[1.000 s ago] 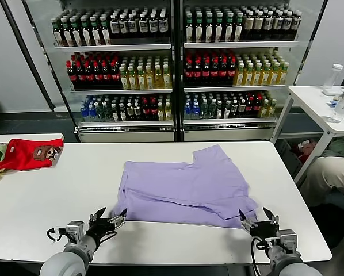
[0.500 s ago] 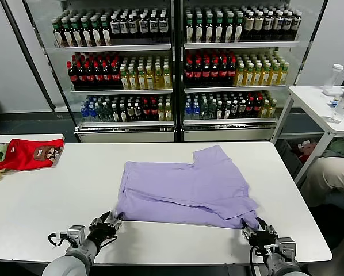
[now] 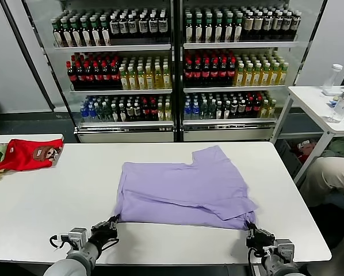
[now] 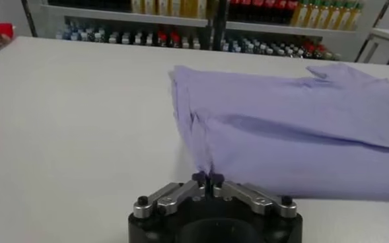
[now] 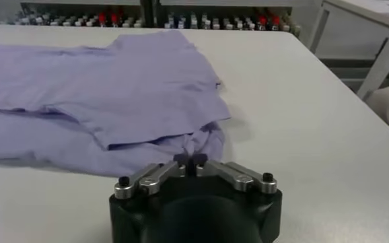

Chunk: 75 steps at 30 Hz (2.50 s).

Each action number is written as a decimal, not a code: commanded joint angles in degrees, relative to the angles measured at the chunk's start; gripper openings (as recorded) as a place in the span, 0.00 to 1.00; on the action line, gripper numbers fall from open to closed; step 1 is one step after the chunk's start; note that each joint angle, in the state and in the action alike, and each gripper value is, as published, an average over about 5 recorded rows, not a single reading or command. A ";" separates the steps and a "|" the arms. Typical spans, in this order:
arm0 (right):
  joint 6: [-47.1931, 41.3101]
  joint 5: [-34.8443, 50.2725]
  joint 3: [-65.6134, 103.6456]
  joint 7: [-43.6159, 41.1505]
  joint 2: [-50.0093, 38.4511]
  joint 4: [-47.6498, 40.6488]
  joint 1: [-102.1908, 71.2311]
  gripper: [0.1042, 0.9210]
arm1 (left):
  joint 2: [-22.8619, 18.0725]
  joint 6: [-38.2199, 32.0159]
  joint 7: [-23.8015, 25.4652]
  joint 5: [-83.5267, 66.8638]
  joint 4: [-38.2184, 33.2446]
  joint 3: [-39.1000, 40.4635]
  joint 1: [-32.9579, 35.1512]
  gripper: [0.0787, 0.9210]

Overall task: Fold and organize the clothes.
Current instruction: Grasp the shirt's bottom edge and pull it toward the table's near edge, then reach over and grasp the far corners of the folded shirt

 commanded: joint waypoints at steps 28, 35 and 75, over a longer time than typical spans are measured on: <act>-2.33 3.46 3.69 -2.38 -5.80 4.69 11.70 0.41 | 3.11 -3.15 1.30 3.66 -8.43 -11.06 1.69 0.37; -3.12 4.53 -9.86 -1.65 -1.48 -15.41 37.39 0.66 | 2.74 -3.73 6.08 4.28 6.50 -4.24 -14.93 0.61; -0.75 -3.35 -24.93 -1.02 18.26 -63.55 68.07 0.88 | 1.39 -4.22 24.89 9.11 38.44 3.45 -36.55 0.88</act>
